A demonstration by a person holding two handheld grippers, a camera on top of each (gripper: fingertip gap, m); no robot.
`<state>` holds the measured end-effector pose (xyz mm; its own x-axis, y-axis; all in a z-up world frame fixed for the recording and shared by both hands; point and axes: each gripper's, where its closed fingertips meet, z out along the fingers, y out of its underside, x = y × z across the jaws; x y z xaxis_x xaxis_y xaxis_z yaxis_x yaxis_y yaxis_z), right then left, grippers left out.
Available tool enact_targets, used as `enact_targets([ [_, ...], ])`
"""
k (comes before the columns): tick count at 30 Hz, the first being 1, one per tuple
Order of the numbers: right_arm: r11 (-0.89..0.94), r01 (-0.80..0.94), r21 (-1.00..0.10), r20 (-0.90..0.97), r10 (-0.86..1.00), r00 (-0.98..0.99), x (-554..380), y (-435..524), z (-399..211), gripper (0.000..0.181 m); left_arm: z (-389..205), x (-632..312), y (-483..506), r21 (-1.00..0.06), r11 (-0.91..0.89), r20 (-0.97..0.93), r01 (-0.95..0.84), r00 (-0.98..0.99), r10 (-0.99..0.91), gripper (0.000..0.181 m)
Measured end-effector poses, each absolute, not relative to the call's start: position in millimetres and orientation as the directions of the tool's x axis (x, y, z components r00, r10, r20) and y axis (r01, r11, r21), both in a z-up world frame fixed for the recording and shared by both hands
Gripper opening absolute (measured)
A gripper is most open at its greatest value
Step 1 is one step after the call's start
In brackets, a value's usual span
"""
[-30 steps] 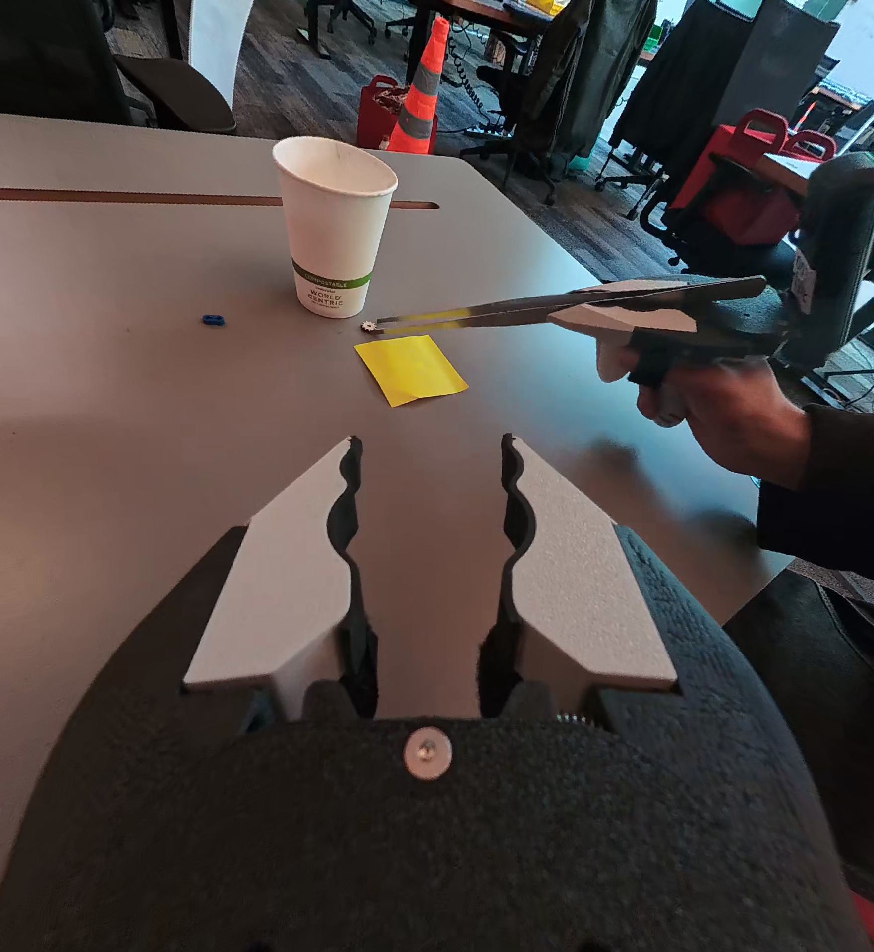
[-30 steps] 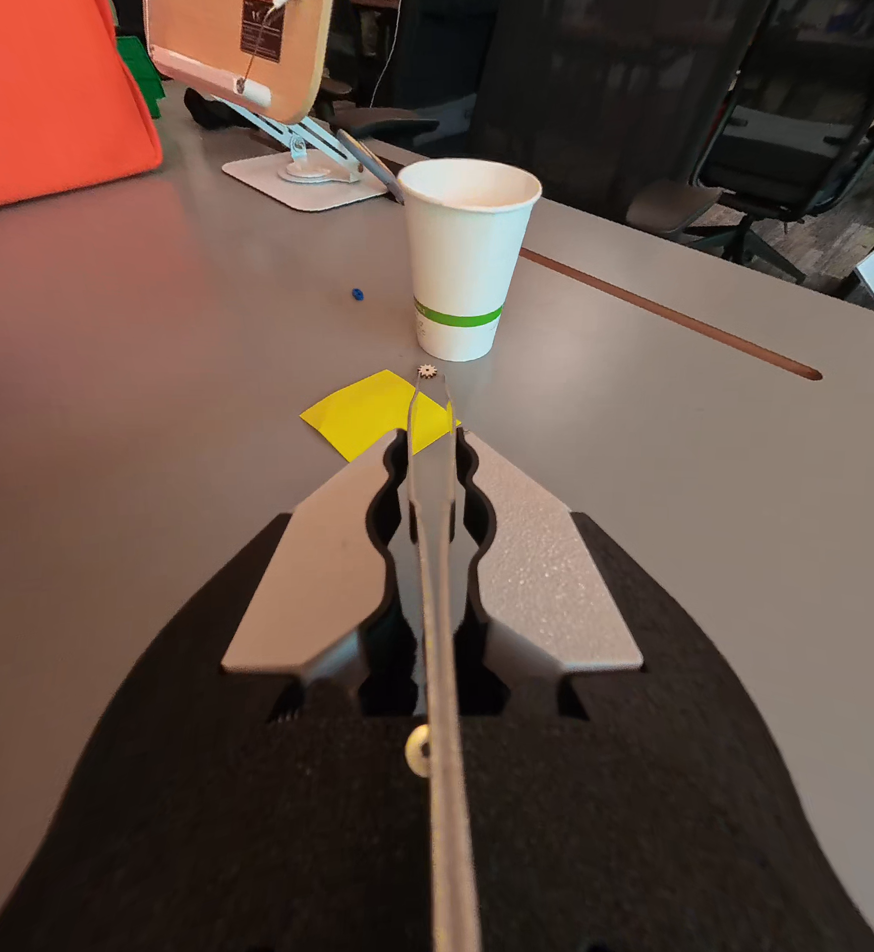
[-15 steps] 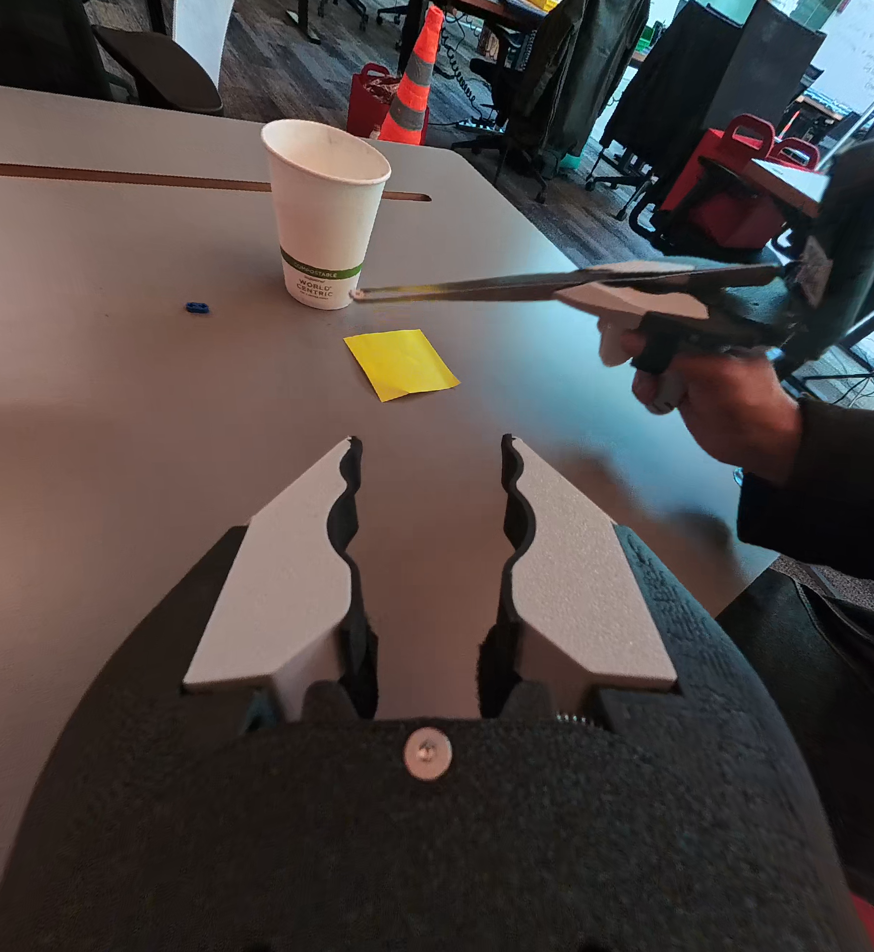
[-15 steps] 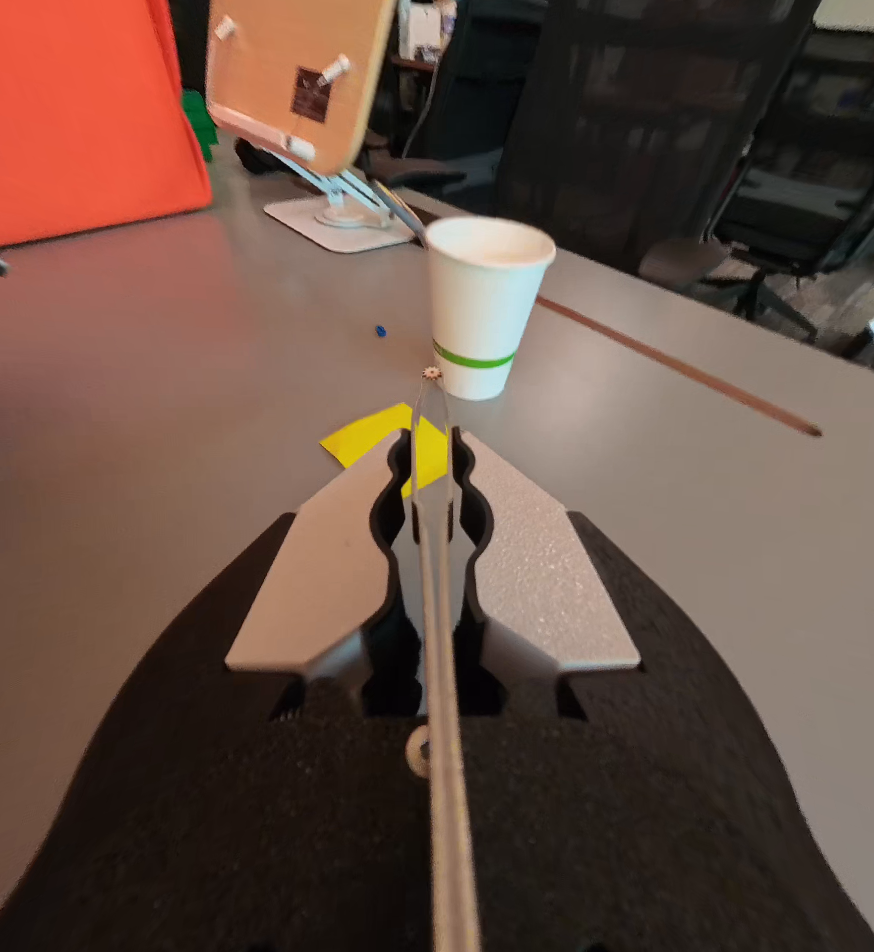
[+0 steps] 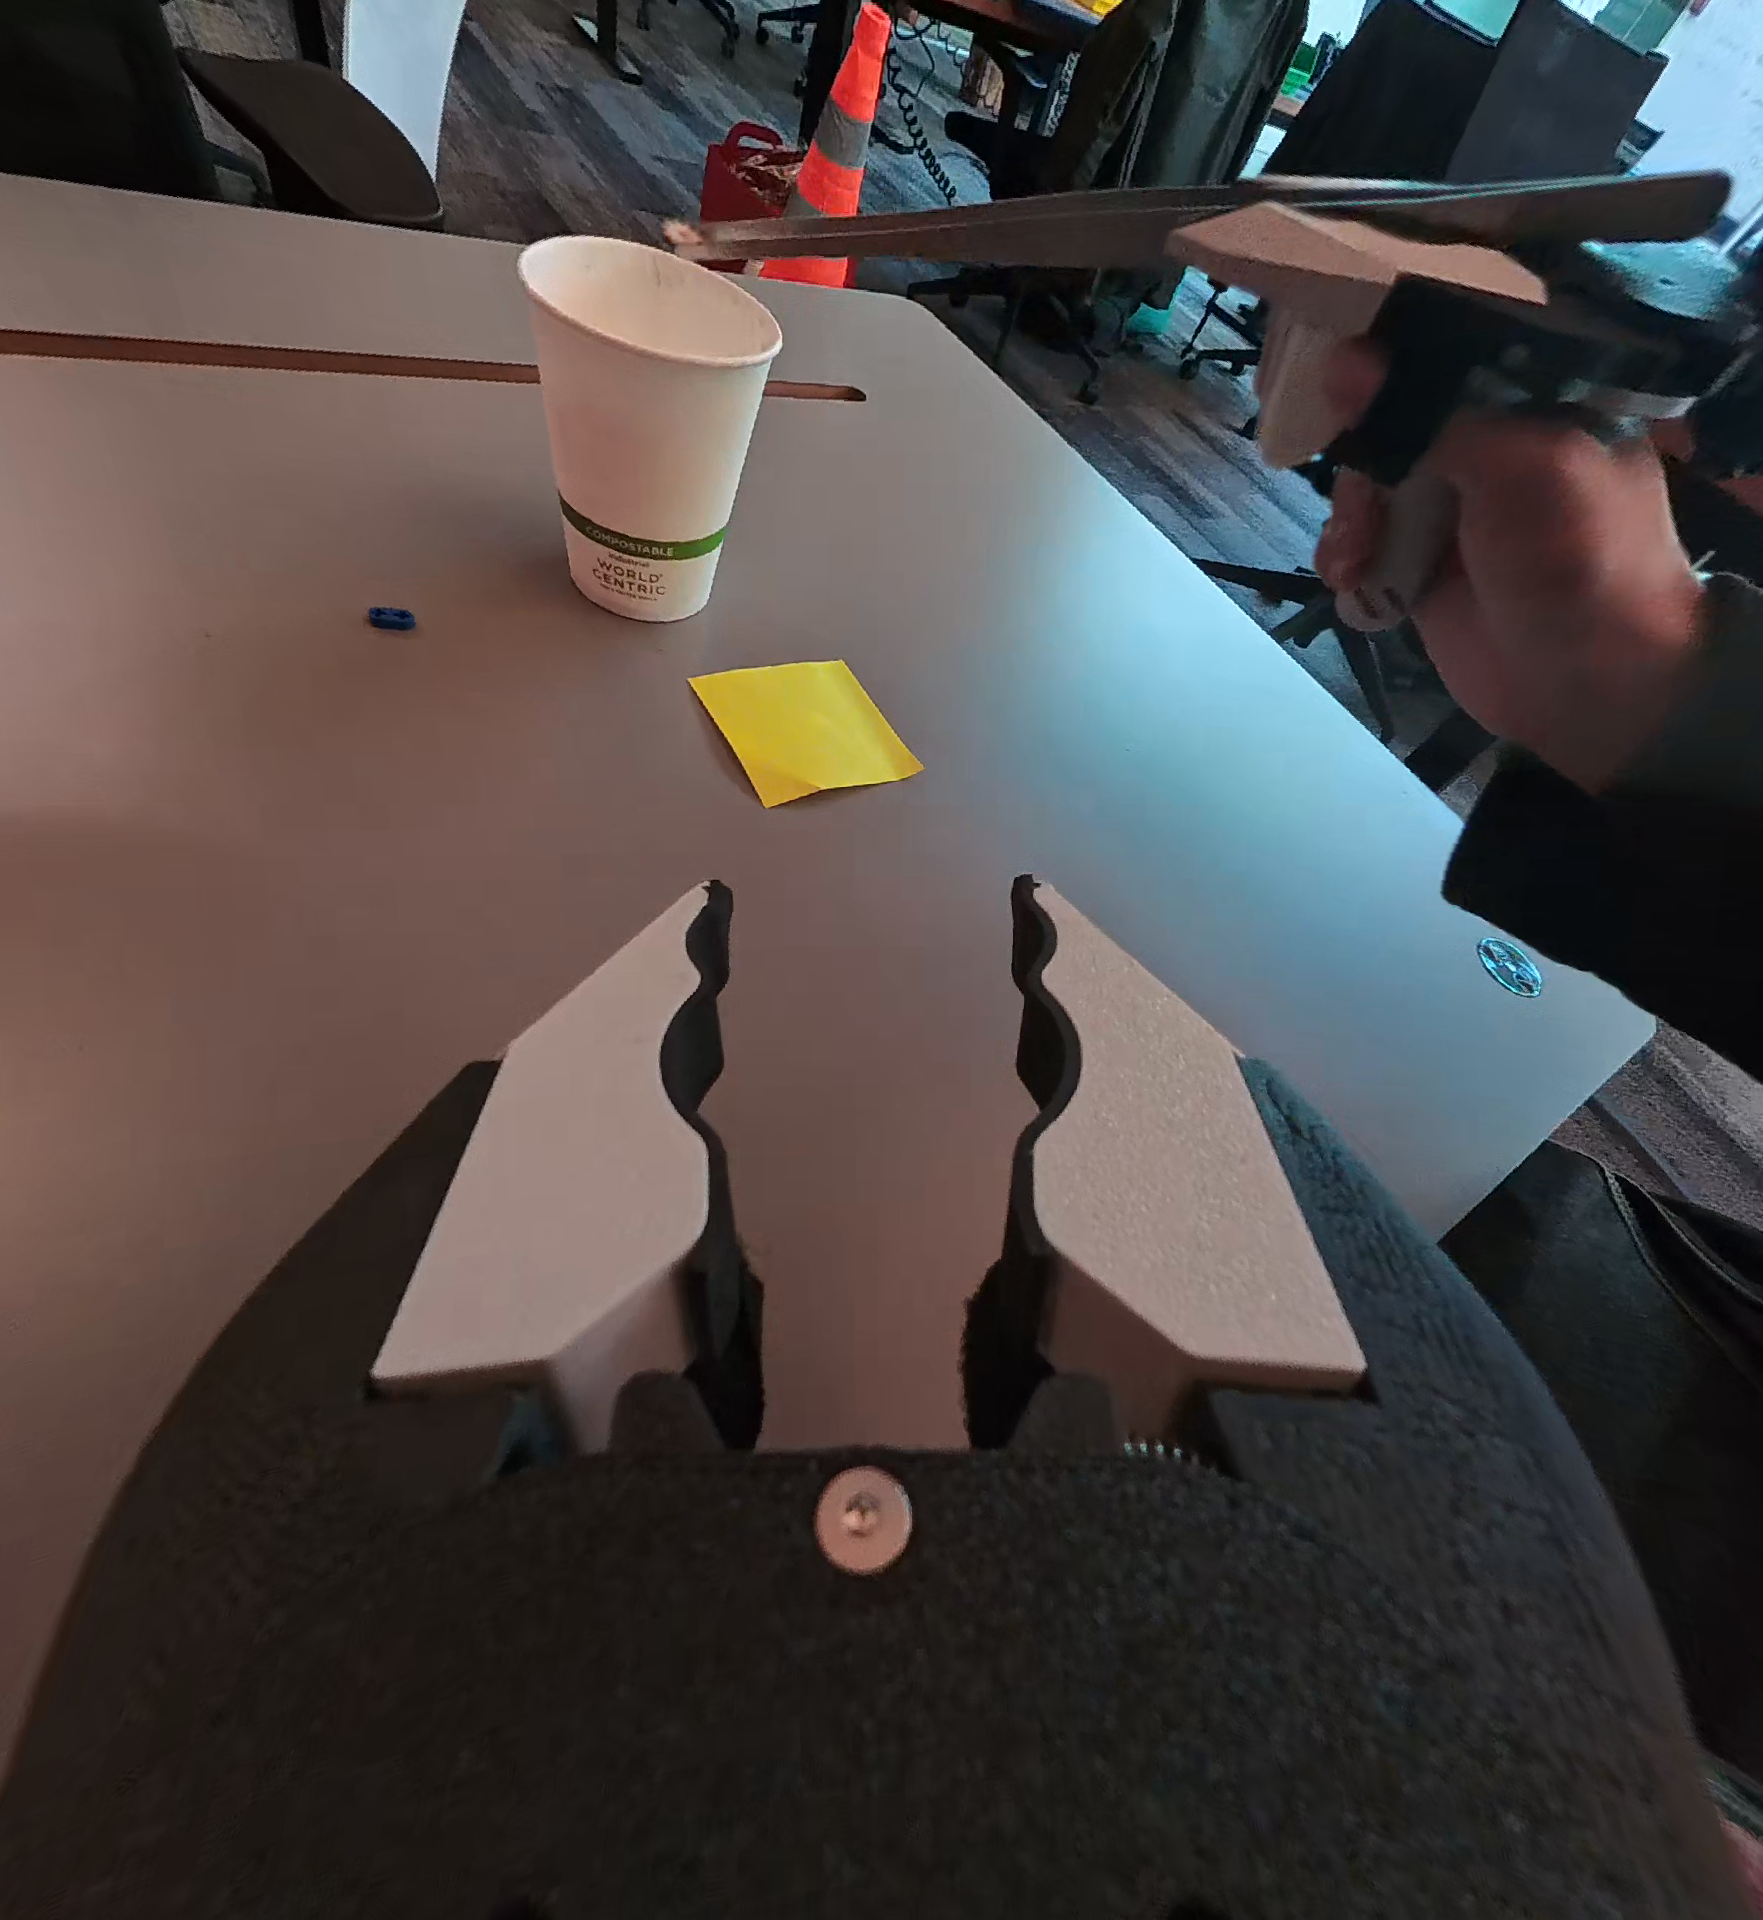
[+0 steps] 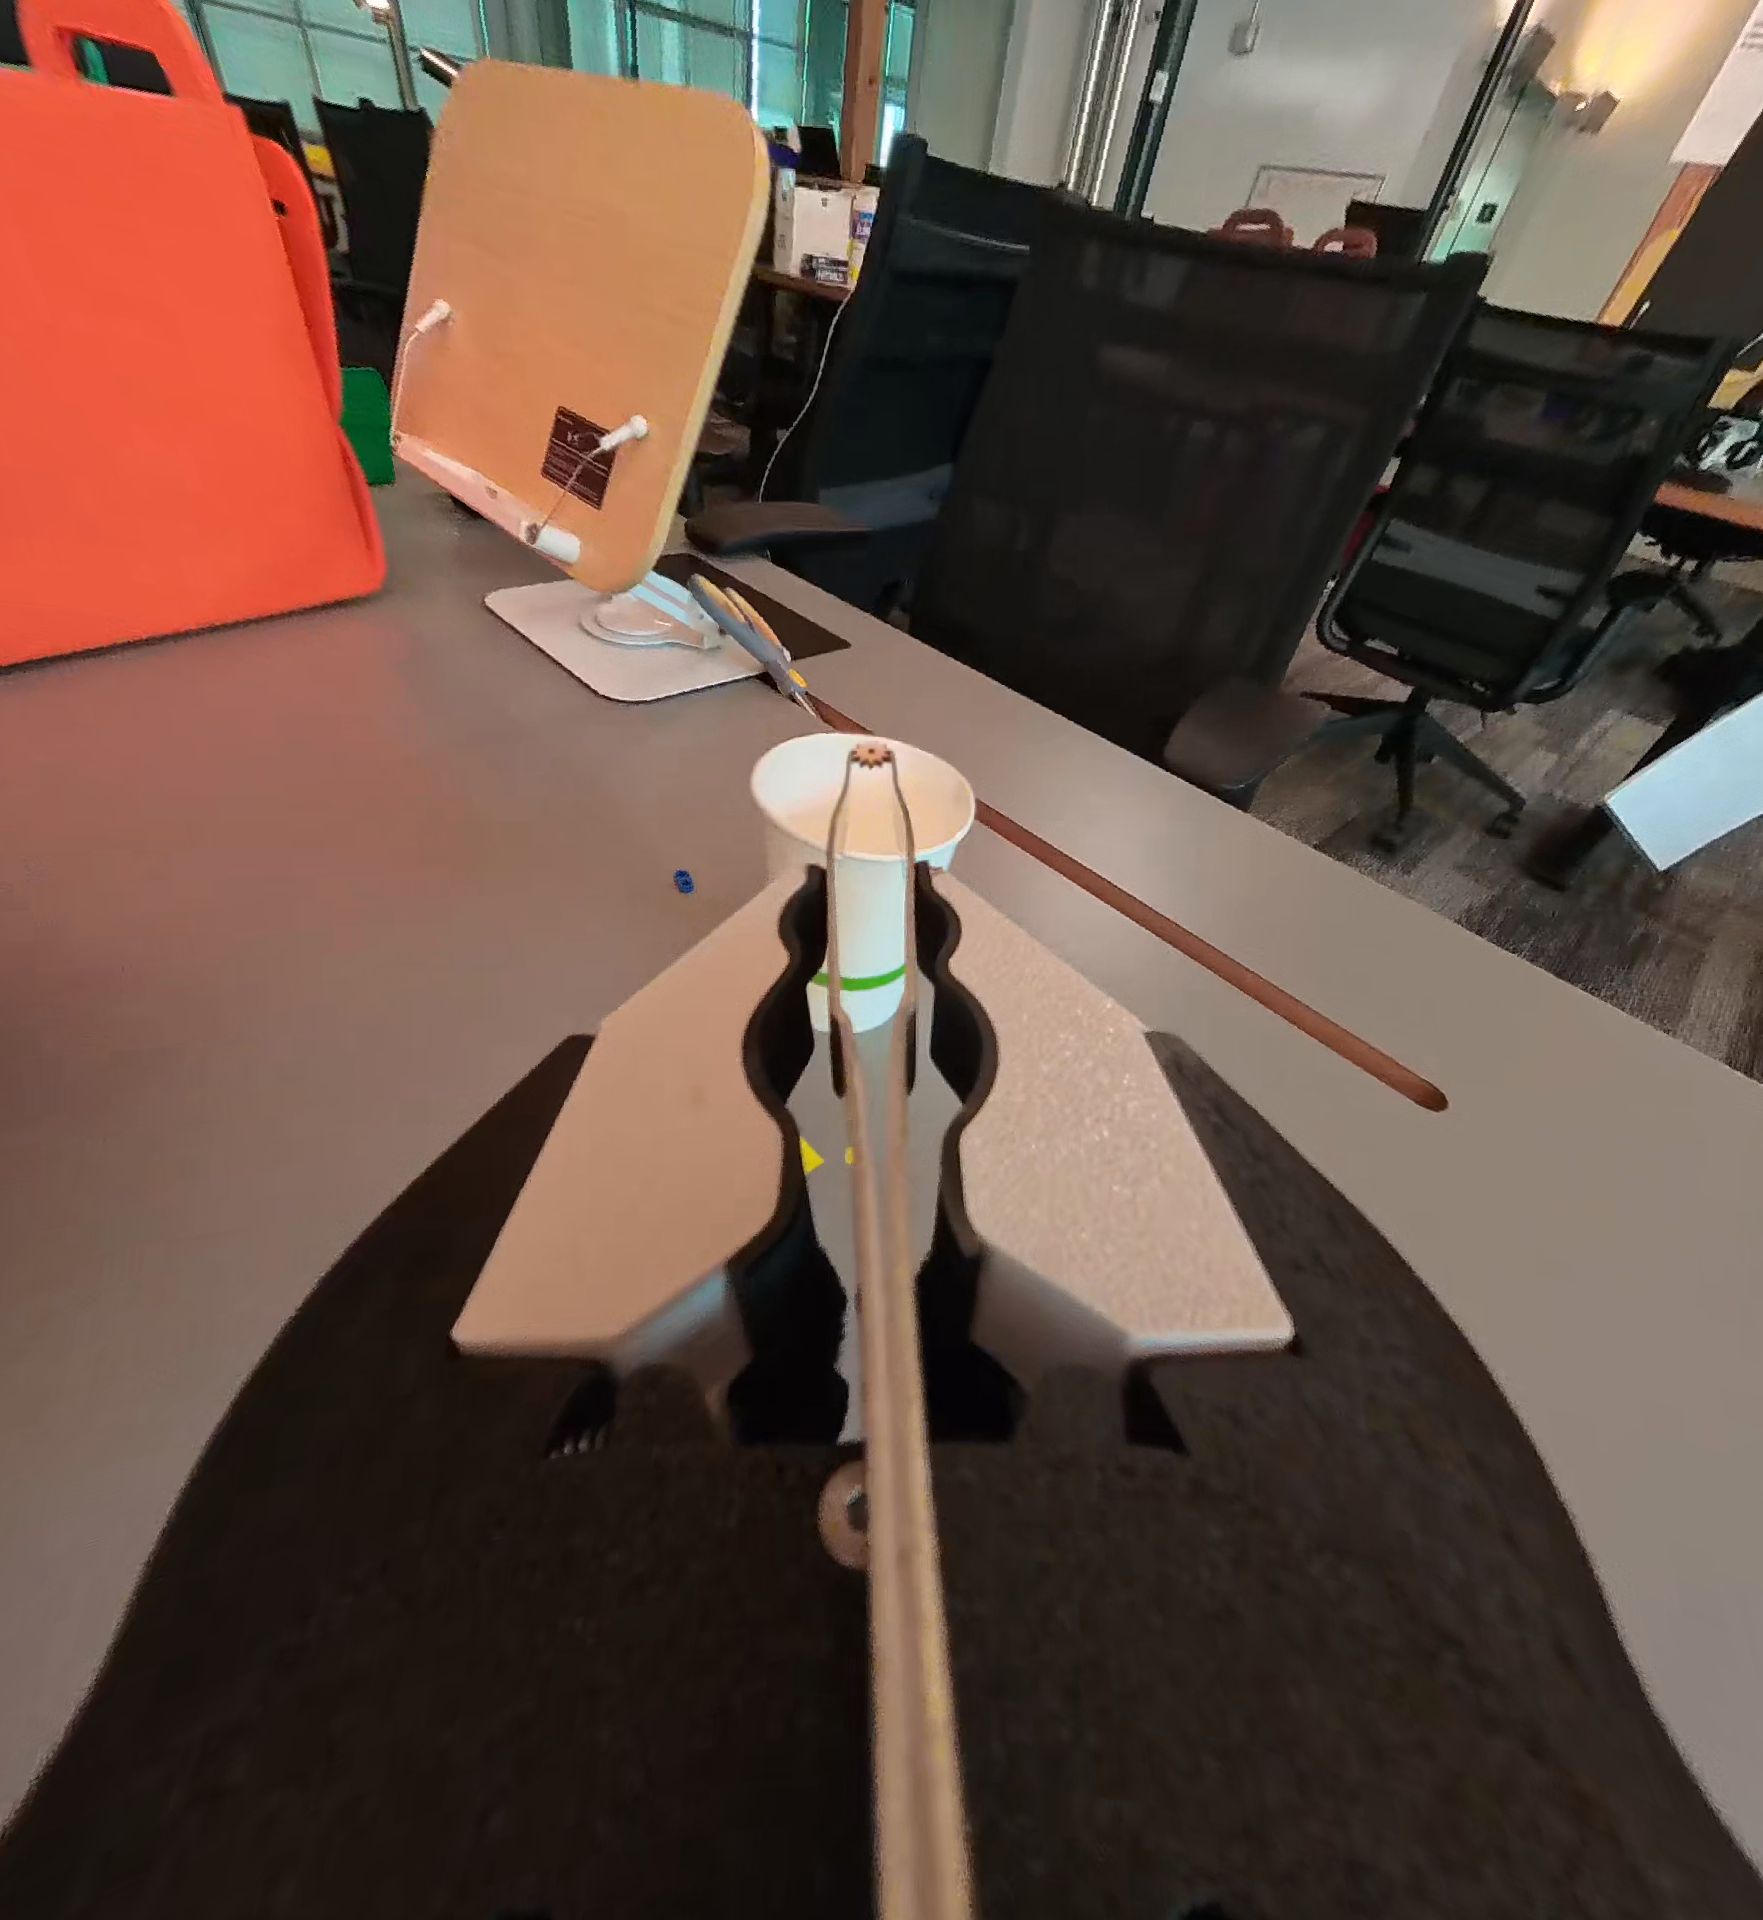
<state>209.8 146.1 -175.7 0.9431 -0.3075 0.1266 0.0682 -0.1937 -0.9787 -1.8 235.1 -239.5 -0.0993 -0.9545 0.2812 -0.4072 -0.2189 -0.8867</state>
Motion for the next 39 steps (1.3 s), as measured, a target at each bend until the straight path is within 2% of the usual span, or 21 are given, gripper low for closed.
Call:
enact_targets([
  [10,-0.270,0.011,-0.963,0.098,-0.312,0.945,222,164,-195,0.016,-241,-2,233,-0.885,-0.214,0.279,-0.413,-0.105,-0.955,0.055],
  [17,-0.250,-0.023,-0.968,0.059,-0.316,0.947,226,162,-194,0.017,-242,-1,232,-0.882,-0.218,0.286,-0.417,-0.107,-0.952,0.055],
  [22,-0.225,0.007,-0.974,0.078,-0.309,0.948,221,161,-185,0.017,-243,-1,232,-0.879,-0.228,0.297,-0.419,-0.107,-0.949,0.055],
  [26,-0.123,0.106,-0.987,0.126,-0.170,0.977,181,167,-161,0.017,-242,-1,233,-0.881,-0.226,0.293,-0.414,-0.105,-0.950,0.055],
  [29,-0.155,0.103,-0.983,0.125,-0.140,0.982,160,179,-179,0.017,-242,-1,234,-0.880,-0.233,0.300,-0.414,-0.102,-0.949,0.055],
  [34,-0.216,-0.012,-0.976,0.027,-0.176,0.984,159,208,-240,0.017,-241,-2,233,-0.883,-0.227,0.294,-0.412,-0.106,-0.950,0.055],
  [39,-0.291,-0.010,-0.957,0.045,-0.181,0.982,170,232,-275,0.017,-239,-2,235,-0.884,-0.231,0.297,-0.407,-0.105,-0.949,0.055],
])
